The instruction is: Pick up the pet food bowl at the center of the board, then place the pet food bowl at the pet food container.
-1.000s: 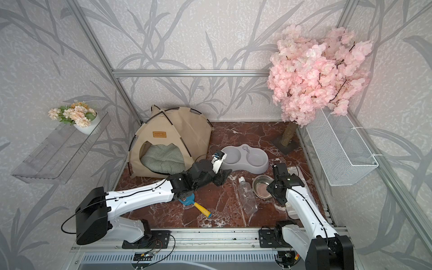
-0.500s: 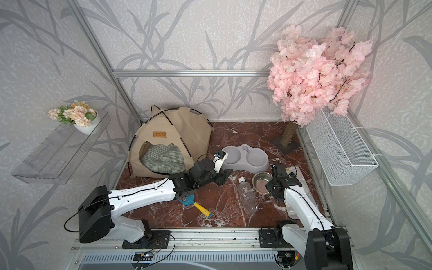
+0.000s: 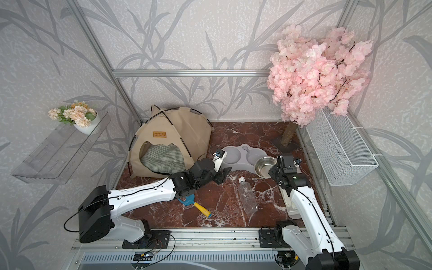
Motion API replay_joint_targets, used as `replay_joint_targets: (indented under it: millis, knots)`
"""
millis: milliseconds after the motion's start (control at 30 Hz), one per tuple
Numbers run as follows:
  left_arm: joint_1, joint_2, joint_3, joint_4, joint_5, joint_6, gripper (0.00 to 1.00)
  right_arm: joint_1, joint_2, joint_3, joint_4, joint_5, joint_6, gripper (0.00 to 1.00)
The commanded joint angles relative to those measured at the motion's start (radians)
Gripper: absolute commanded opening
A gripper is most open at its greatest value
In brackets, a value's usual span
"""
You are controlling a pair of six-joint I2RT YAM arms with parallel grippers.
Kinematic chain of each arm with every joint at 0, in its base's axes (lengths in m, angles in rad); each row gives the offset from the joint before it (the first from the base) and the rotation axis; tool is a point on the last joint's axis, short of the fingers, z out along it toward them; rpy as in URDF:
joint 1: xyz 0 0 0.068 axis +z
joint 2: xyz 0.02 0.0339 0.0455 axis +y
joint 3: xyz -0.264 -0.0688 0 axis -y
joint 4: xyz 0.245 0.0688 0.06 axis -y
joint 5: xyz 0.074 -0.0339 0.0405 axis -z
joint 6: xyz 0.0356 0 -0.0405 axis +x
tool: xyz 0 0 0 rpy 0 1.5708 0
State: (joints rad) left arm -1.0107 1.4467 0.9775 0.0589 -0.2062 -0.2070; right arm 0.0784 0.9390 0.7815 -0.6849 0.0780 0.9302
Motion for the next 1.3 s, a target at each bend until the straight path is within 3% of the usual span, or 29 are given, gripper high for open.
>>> replay_joint_targets:
  millis: [0,300,467,667,933,1100,1267]
  knots:
    - [0.001,-0.008,0.03,-0.008,-0.039,0.017,0.65,0.003,0.001,0.042,0.068,-0.103,0.003,0.0]
    - [0.007,-0.032,0.032,-0.017,-0.109,0.007,0.66,0.239,0.324,0.142,0.37,-0.197,0.019,0.0]
    - [0.016,-0.057,0.009,-0.022,-0.178,-0.03,0.7,0.26,0.507,0.209,0.501,-0.268,0.03,0.0]
    - [0.026,-0.05,0.01,-0.025,-0.163,-0.029,0.7,0.259,0.658,0.253,0.585,-0.322,0.041,0.0]
    - [0.027,-0.052,0.004,-0.03,-0.156,-0.029,0.7,0.239,0.717,0.233,0.617,-0.296,0.054,0.01]
    - [0.031,-0.052,0.003,-0.037,-0.175,-0.045,0.71,0.234,0.75,0.273,0.534,-0.315,0.014,0.13]
    - [0.037,-0.06,-0.003,-0.035,-0.173,-0.046,0.71,0.227,0.734,0.272,0.496,-0.333,-0.005,0.17]
